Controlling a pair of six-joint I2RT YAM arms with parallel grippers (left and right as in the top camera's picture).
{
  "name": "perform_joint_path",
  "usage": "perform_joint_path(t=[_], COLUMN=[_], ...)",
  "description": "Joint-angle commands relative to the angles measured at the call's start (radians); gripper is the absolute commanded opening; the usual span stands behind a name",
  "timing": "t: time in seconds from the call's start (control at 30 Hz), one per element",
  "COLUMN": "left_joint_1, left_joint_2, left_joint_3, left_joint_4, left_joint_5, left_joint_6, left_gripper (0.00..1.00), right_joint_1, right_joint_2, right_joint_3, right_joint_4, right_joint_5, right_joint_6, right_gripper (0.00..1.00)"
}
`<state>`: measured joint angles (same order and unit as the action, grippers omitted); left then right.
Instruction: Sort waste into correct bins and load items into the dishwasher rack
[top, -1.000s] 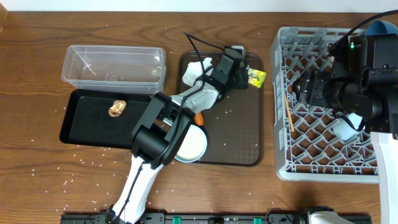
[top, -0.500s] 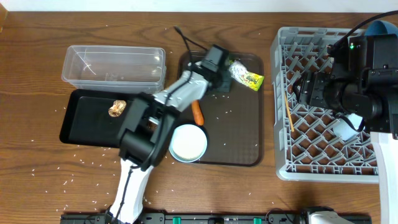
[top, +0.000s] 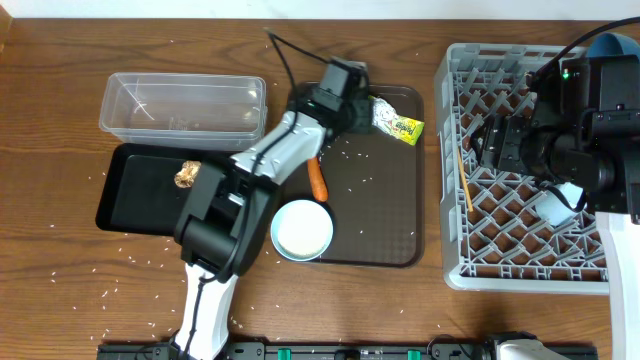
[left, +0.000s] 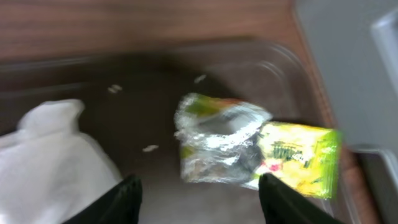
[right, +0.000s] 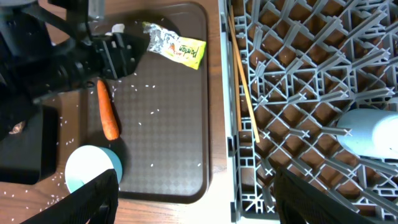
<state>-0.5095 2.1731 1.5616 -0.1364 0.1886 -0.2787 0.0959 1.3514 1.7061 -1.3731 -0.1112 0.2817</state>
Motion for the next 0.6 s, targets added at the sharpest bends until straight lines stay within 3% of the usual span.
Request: perform_joint_path(t=[0.0, 0.1, 0.23, 0.57], left_joint_1=[-0.008, -0.014, -0.018, -0.018], left_joint_2=[0.003, 0.030, 0.066, 0.112], left_joint_3=[-0.003, -0.003, -0.003, -0.003], left_joint_4=[0.069, 0.150, 0.222, 0.205], left_joint_5=[-0.044, -0.044, -0.044, -0.015], left_joint_6=[0.020, 0.041, 0.188, 0.464], left_gripper=[0.63, 0.64, 0.65, 0.65], right_joint_1=[0.003, 0.004, 0.004, 0.003], right_joint_2=[0.004, 0.004, 0.004, 0.004], right_joint_3=[0.000, 0.000, 0.000, 0.000], right_joint_4=[-0.002, 0.000, -0.001, -0.003], right_joint_5=[0.006, 0.006, 0.006, 0.006], right_joint_6=[0.010, 0.010, 0.010, 0.010], right_gripper=[0.74, 0.74, 0.74, 0.74])
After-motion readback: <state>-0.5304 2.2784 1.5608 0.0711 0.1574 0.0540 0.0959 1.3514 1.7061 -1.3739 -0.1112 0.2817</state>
